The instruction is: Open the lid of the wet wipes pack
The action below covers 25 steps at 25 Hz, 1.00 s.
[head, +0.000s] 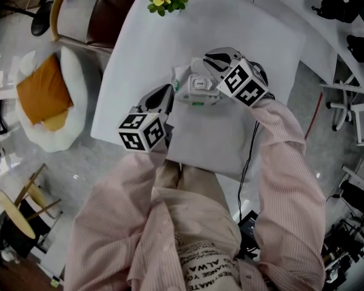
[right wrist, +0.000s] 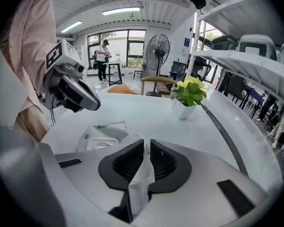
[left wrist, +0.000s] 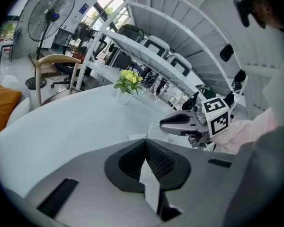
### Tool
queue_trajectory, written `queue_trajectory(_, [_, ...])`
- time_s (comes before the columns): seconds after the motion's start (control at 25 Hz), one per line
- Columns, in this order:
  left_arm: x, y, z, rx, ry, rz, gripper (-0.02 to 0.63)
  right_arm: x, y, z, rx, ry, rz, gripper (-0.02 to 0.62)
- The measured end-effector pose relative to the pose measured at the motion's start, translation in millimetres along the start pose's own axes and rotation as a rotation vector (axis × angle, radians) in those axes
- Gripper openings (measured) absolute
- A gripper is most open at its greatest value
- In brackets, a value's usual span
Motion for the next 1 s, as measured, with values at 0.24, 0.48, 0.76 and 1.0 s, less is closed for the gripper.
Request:
queue_trajectory(0.24, [-1, 0, -2, -0.008, 0.0, 0.001, 0.0, 3, -2, -7, -0.004, -0.02, -0.052, 0.018])
queue_trajectory(0.48, [1, -1, -3, -0.014, -0.007, -0.005, 0.0, 4, -4, -8, -0.006, -0.063, -0.082, 0.023])
queue_trajectory(0.76, [6, 4, 1, -0.018, -0.015, -0.028, 0.0, 12, 4, 8, 0.086, -0.125, -0.29, 0.072])
queue_trajectory(1.0, [20, 16, 5, -0.011, -0.037, -0.067, 0.0, 14, 23, 36, 0.193, -0.152, -0.478, 0.059])
Point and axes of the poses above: the fingertips, and each gripper's own axes: z backward along the fingers, x to its right, y out of its top, the point moved 2 cm from there along z, backward along the fingers, and after that the axes turned 8 degrees about -y, right-handed, at the moved point
